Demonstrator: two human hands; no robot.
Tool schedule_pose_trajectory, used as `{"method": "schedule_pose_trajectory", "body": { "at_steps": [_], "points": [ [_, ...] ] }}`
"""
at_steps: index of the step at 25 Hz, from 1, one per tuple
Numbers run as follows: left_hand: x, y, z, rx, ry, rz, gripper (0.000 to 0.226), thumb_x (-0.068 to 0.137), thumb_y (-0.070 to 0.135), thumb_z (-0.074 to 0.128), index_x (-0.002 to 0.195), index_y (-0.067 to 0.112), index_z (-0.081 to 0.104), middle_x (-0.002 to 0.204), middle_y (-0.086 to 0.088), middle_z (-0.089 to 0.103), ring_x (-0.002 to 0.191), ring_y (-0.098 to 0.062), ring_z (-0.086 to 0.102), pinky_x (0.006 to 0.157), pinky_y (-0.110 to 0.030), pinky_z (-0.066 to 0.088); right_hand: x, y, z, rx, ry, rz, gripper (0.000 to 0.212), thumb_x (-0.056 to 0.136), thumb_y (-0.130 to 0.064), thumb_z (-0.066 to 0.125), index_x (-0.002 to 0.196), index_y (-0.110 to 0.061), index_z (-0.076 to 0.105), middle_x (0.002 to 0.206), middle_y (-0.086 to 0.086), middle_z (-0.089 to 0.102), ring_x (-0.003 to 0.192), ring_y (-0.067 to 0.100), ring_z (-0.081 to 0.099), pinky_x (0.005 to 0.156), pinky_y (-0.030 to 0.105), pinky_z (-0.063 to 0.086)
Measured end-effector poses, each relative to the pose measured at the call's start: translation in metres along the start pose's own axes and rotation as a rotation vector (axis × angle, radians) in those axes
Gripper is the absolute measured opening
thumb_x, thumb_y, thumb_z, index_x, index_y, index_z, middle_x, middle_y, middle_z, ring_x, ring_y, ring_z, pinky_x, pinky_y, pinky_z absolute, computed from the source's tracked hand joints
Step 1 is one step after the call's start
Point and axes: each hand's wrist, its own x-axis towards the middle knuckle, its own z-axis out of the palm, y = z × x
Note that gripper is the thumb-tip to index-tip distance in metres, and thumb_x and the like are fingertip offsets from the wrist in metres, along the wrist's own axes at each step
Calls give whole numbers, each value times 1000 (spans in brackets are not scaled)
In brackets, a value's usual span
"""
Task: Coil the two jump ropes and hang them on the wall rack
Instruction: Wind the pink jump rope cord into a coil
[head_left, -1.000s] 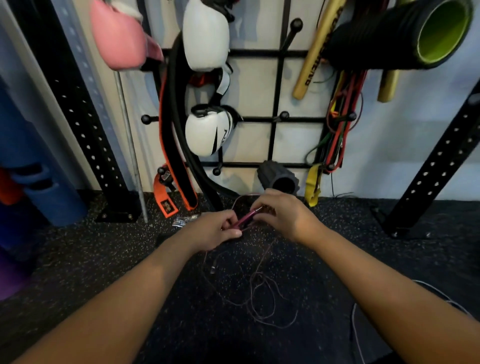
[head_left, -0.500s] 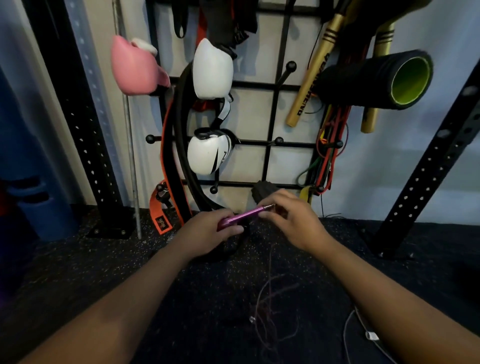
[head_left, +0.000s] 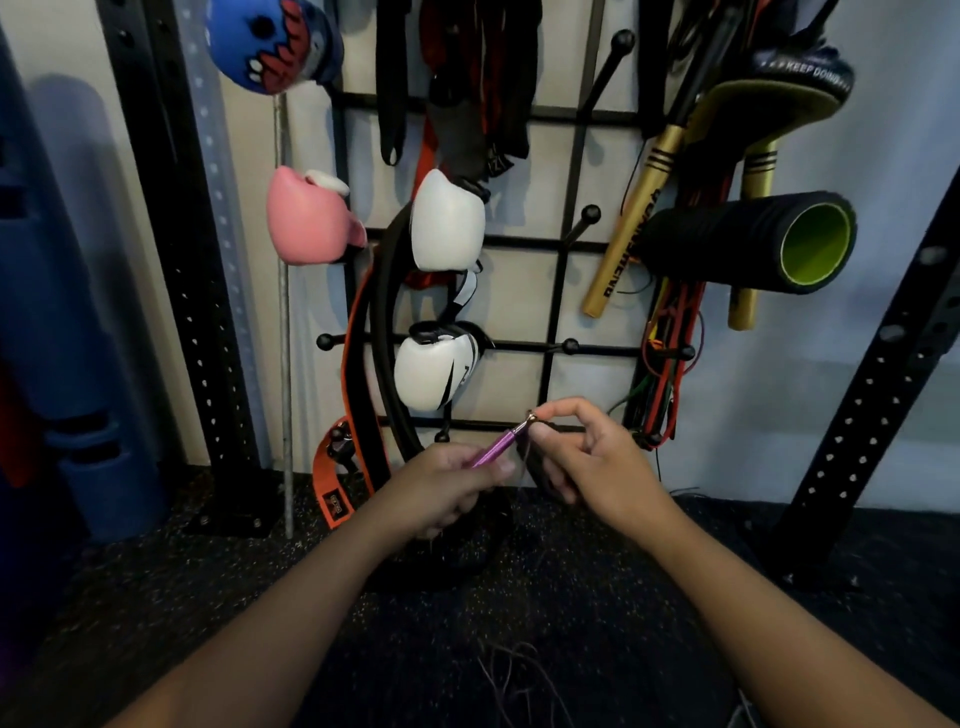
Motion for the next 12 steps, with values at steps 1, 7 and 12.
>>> {"method": "schedule_pose_trajectory", "body": {
  "at_steps": [1,7,12],
  "points": [
    [1,2,3,-22,-33,-18,29,89,51,70,104,26,72,50,10,39,38,-6,25,38,-18,18,-2,3,-1,20,18,3,16,103,-26,61,116,-18,60,61,8,57,52,20,48,54,30,42],
    [19,7,18,-231,58,36,35,88,55,64,69,25,63,53,6,39,36,-7,23,36,-15,15,0,16,-4,177,94,8,20,101,-21,64,108,-2,66,73,11,71,52,21,53,50,30,47],
    [27,2,20,-270,92,88,39,97,50,59,69,24,64,53,3,42,38,-8,27,34,-15,19,12,24,6,108,128,2,26,104,-25,59,97,-2,69,57,6,51,45,5,41,45,17,33]
  ]
}}
